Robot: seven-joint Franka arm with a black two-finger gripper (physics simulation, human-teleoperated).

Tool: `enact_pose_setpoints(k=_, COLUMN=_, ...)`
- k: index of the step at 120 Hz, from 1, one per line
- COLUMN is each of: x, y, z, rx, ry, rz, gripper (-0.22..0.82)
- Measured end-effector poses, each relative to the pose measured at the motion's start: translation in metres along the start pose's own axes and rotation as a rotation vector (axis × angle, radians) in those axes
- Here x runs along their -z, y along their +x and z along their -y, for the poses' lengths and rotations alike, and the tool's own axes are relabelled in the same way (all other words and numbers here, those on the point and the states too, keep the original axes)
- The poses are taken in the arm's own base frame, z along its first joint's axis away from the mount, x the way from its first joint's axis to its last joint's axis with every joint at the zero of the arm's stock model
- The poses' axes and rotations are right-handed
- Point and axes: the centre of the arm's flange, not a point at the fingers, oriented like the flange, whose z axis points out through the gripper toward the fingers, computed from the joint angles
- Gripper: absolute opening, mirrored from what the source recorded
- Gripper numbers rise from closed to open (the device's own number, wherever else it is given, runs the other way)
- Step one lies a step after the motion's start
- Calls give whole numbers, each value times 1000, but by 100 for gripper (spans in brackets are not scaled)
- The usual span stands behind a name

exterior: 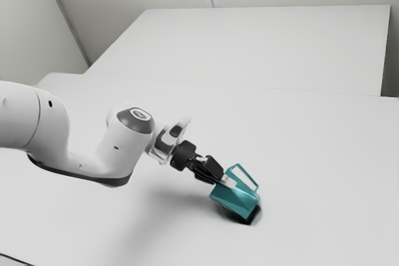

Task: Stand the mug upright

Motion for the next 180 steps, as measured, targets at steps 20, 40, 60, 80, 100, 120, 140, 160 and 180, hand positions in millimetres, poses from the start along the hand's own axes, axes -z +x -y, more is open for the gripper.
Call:
enact_pose_setpoints(k=20, x=33, y=19, z=-45, rx=-132, ry=65, rz=-17, gripper=-16)
enact_pose_setpoints(k=40, x=85, y=56, z=-77, rx=-292, ry=324, rz=107, gripper=-17)
enact_pose_setpoints(k=60, x=140, y=69, z=-68, rx=-284, ry=607, rz=203, gripper=-17)
enact_pose_setpoints(k=80, x=168, y=67, z=-46, rx=-189, ry=790, rz=253, gripper=-18)
enact_pose_setpoints(k=100, x=187, y=72, z=-20, rx=-93, ry=908, rz=258, gripper=-18)
enact_pose_setpoints(k=120, x=199, y=67, z=13, rx=11, ry=969, rz=228, gripper=-18)
enact_pose_setpoints(k=140, x=204, y=53, z=47, rx=113, ry=1002, rz=169, gripper=-18)
enact_pose_setpoints(k=160, x=195, y=55, z=64, rx=169, ry=1012, rz=135, gripper=-18)
enact_pose_setpoints(k=180, x=143, y=65, z=49, rx=127, ry=1008, rz=165, gripper=-18)
